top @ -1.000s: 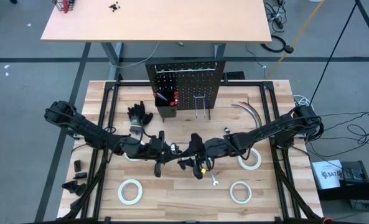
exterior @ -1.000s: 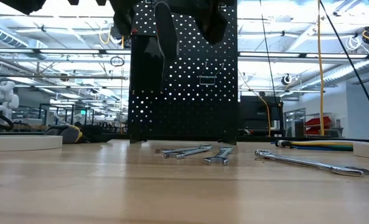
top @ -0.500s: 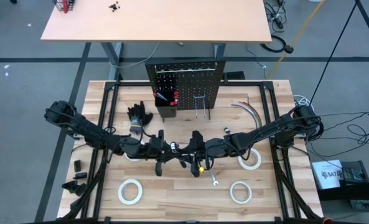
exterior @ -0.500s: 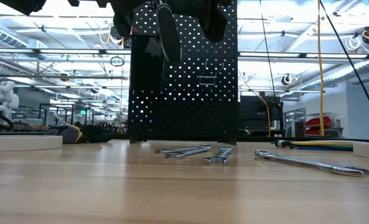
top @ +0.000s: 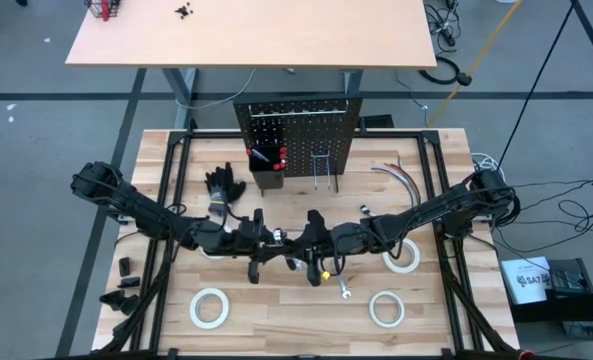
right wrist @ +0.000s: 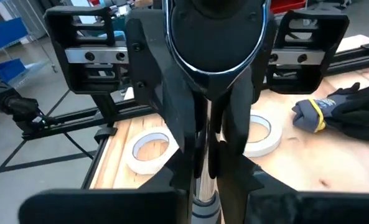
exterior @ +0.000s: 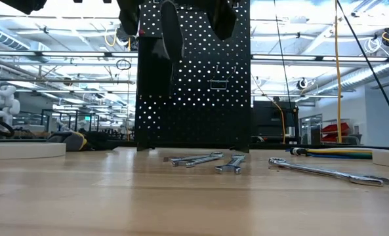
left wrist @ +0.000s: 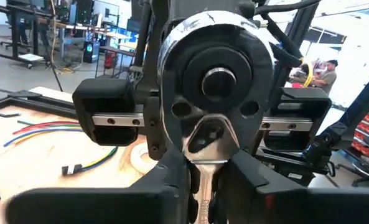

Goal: Hang tools onto peg board
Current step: Put the ratchet wrench into the black bin on the peg board

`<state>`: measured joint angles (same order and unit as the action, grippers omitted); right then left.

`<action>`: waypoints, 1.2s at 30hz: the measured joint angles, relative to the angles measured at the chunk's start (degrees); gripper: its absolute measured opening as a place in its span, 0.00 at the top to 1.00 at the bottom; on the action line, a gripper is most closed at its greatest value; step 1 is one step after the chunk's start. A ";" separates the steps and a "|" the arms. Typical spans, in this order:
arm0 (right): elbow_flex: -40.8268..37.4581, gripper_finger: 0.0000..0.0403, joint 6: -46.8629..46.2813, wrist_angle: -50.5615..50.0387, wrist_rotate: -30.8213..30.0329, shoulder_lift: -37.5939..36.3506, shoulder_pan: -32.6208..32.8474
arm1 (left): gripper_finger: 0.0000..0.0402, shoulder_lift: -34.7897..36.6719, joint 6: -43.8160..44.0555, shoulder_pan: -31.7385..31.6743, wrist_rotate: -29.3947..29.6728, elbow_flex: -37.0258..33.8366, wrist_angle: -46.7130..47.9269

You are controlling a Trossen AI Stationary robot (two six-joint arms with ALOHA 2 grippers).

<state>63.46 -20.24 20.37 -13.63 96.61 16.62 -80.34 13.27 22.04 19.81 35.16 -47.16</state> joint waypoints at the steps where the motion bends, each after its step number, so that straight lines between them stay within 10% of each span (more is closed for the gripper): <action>1: 0.00 0.91 0.01 0.21 -0.05 0.05 -0.02 | 0.77 -0.01 0.70 0.00 0.54 -0.01 0.66; 8: -0.04 0.91 0.49 -1.09 -1.60 0.05 -0.04 | 0.58 0.08 10.25 -0.79 1.99 0.10 6.11; 36: 0.13 0.91 3.09 3.73 -8.73 -0.93 -0.42 | 0.56 25.29 14.96 -0.52 4.35 -0.13 51.88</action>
<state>63.59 -17.14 24.10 -22.36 95.68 16.21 -55.05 28.23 21.52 24.16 35.03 4.72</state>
